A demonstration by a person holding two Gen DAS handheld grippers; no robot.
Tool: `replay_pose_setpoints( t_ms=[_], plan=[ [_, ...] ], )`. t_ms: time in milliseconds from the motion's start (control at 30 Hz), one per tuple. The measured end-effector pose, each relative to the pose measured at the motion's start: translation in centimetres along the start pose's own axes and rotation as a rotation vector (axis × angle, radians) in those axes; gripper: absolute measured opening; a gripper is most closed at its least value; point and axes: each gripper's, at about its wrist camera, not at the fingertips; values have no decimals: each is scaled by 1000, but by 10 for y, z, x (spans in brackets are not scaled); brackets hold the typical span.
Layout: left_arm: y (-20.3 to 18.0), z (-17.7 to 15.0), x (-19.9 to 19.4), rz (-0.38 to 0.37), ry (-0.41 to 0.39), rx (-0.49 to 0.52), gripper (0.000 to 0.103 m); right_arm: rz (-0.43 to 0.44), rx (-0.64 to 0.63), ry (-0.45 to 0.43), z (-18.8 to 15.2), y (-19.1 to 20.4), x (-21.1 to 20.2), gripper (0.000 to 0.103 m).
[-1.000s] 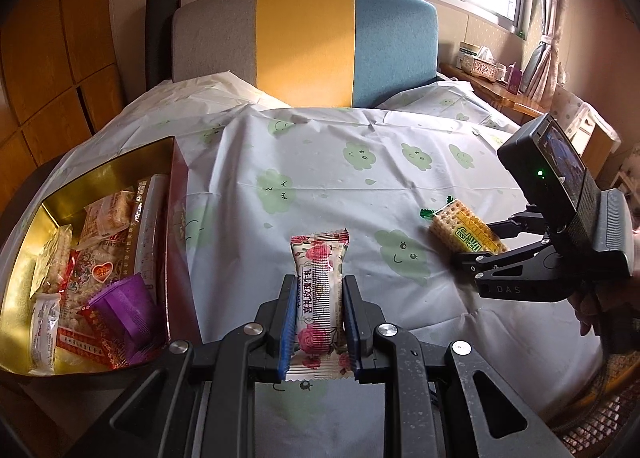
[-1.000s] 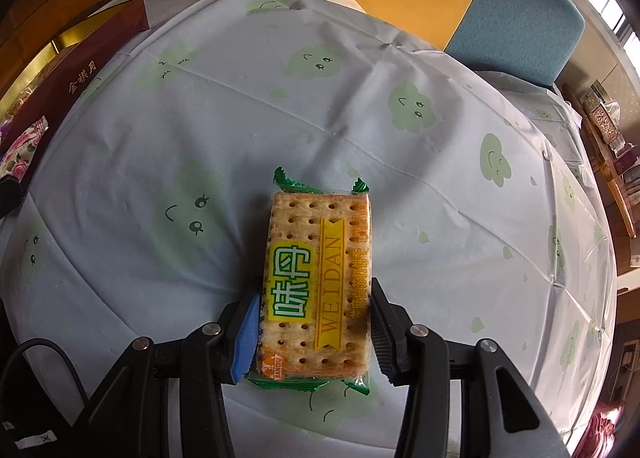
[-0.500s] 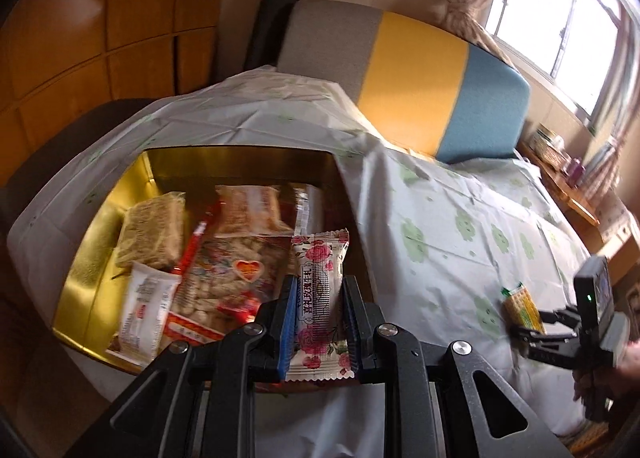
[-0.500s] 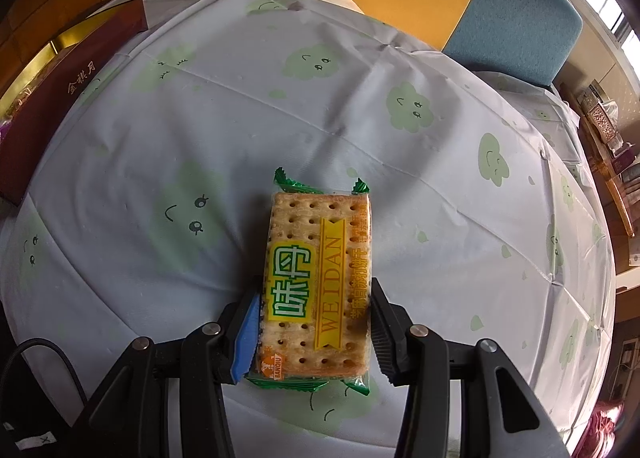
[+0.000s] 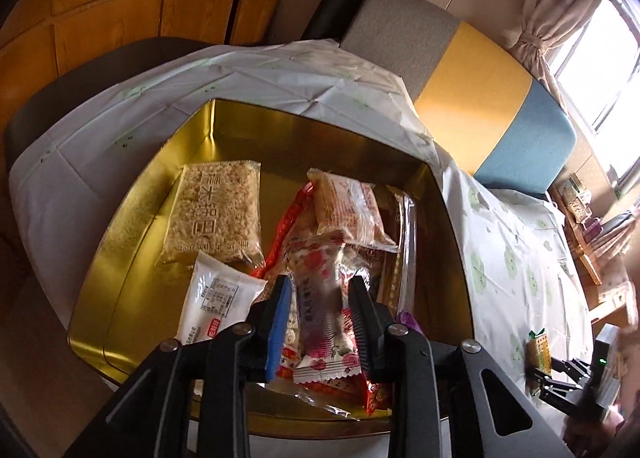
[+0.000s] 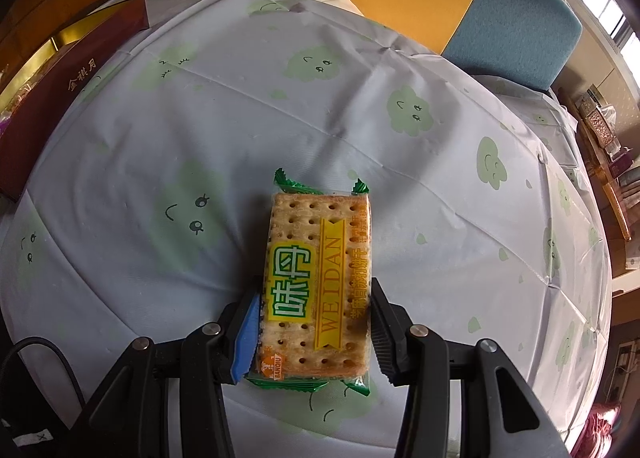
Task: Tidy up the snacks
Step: 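Carry the candy bar into the gold tin with left gripper and release, then carry the cracker pack into the gold tin with right gripper and release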
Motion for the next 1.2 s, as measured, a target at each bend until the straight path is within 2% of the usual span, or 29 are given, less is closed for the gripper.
replay_pose_setpoints(
  t_ms=[67,233,500,600,767,1200],
  plan=[
    [1,-6,5,15,9,-3,36,2,4,0,0,-1,0,49],
    [-5,-18,5,97,-7,91,35,4,6,1,0,-2,0,49],
    [-17,-27,0,137,-23,172,35,-2,-2,-3,-1,-1,0,49],
    [-24,-28,-6,135,-41,198,35,-7,-10,-6,-1,1,0,49],
    [-27,-28,-15,108,-37,184,36,-20,-29,-13,-2,4,-3,49],
    [-25,-32,-35,127,-56,196,35,-24,-7,-12,-1,2,-5,49]
  ],
)
Point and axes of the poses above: each gripper's, at about its wrist camera, not at the fingertips, and x roughly the way its jaws point, y to its left, z to its top, and after that the axes turned 11 degrees about -y, right-handed
